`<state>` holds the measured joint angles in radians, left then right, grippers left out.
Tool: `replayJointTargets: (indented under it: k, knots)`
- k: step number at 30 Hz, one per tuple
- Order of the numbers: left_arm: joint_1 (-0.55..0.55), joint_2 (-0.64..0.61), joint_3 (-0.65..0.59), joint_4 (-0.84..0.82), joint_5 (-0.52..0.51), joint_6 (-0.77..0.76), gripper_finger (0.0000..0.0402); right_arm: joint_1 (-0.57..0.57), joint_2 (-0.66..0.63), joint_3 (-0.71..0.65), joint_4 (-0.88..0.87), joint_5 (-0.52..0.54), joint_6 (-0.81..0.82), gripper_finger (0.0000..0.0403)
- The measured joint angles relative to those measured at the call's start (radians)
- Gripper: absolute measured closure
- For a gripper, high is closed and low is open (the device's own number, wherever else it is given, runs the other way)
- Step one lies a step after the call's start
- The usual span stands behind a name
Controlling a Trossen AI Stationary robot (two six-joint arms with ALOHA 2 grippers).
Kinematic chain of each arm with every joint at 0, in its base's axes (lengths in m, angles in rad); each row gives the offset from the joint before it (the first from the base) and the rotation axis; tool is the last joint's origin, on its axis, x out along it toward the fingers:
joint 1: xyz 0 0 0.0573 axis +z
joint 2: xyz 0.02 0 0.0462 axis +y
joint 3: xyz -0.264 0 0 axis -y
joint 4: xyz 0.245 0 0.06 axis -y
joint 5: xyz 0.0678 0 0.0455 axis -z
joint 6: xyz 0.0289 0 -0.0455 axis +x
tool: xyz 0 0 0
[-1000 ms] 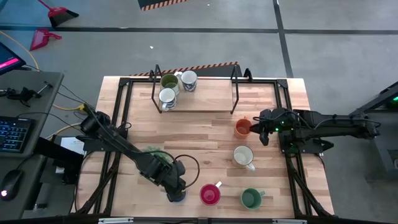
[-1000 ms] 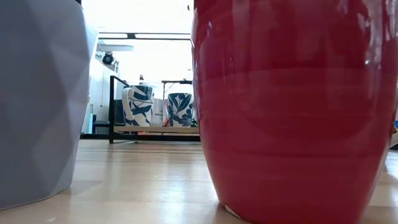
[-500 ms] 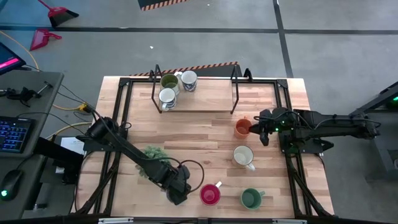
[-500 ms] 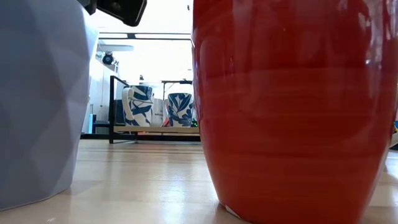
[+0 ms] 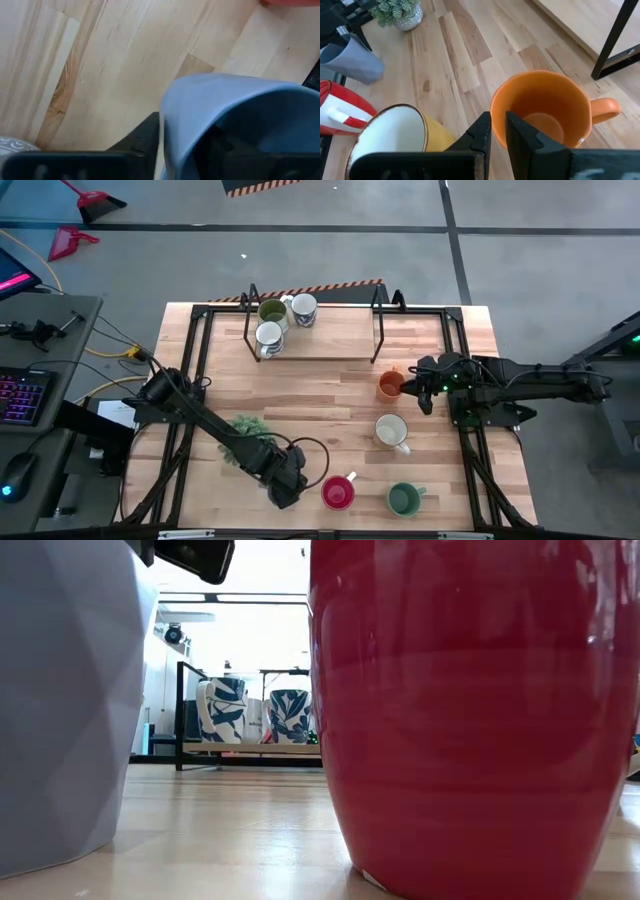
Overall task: Place coffee mugs
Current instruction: Put the light purple mug on the shelf aligned with the other white mug
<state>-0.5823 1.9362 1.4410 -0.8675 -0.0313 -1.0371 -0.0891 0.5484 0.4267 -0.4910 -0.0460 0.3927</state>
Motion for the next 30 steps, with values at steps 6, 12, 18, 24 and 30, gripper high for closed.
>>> replayJointTargets:
  k: [6, 12, 18, 24, 30]
  knots:
    - [0.015, 0.0, -0.001, 0.0, -0.002, 0.044, 0.0391, 0.0, 0.0, 0.0, 0.002, 0.0, 0.0, 0.0366]
    - [0.037, 0.0, 0.0, -0.016, -0.012, 0.083, 0.0395, 0.0, 0.0, 0.0, 0.003, 0.0, 0.0, 0.0366]
    - [0.052, -0.022, -0.001, -0.088, 0.001, 0.124, 0.0396, 0.0, 0.0, 0.0, 0.006, -0.007, 0.011, 0.0366]
    - [0.059, -0.077, 0.0, -0.144, 0.008, 0.142, 0.0396, 0.0, 0.0, 0.0, 0.04, -0.011, 0.009, 0.0366]
    - [0.076, -0.141, 0.0, -0.193, -0.011, 0.158, 0.0396, 0.0, 0.0, 0.0, 0.075, -0.011, 0.0, 0.0366]
